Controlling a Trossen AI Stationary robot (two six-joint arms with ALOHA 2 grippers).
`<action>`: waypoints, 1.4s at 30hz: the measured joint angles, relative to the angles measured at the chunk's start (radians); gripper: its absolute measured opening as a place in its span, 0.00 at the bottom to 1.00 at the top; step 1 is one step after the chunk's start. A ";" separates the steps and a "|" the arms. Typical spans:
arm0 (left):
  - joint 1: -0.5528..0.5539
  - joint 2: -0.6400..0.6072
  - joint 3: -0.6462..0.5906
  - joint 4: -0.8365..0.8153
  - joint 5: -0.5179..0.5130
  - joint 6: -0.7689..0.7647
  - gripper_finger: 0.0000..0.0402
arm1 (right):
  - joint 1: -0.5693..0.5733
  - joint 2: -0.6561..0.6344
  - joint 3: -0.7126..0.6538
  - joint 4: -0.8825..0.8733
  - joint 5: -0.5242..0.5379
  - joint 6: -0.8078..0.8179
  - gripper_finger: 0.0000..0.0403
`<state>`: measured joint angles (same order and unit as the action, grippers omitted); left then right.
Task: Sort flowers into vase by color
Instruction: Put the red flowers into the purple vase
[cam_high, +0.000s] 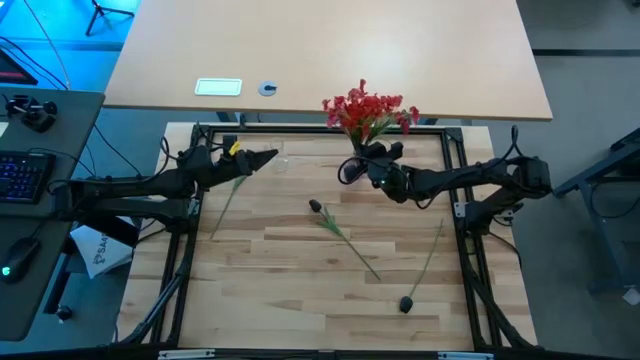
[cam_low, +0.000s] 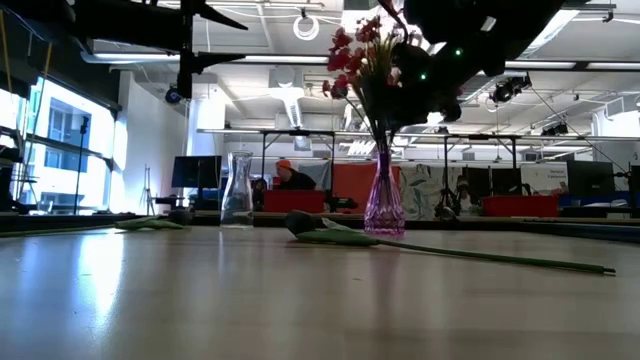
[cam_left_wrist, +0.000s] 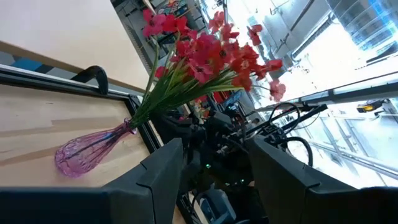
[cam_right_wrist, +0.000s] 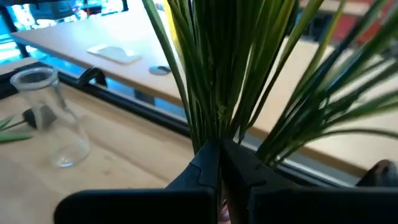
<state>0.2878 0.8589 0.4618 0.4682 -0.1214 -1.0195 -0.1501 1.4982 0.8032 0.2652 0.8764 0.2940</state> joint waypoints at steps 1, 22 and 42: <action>0.000 0.000 0.000 0.000 0.000 0.000 0.44 | -0.005 0.000 0.000 -0.010 -0.022 0.014 0.00; 0.000 0.000 0.000 0.000 0.003 0.001 0.44 | -0.008 -0.005 0.000 -0.031 -0.204 0.046 0.26; -0.001 0.000 0.000 -0.001 0.003 0.061 0.44 | 0.014 -0.131 0.000 0.058 -0.205 -0.099 0.42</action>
<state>0.2871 0.8589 0.4618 0.4671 -0.1184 -0.9581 -0.1364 1.3670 0.8032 0.3237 0.6709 0.1949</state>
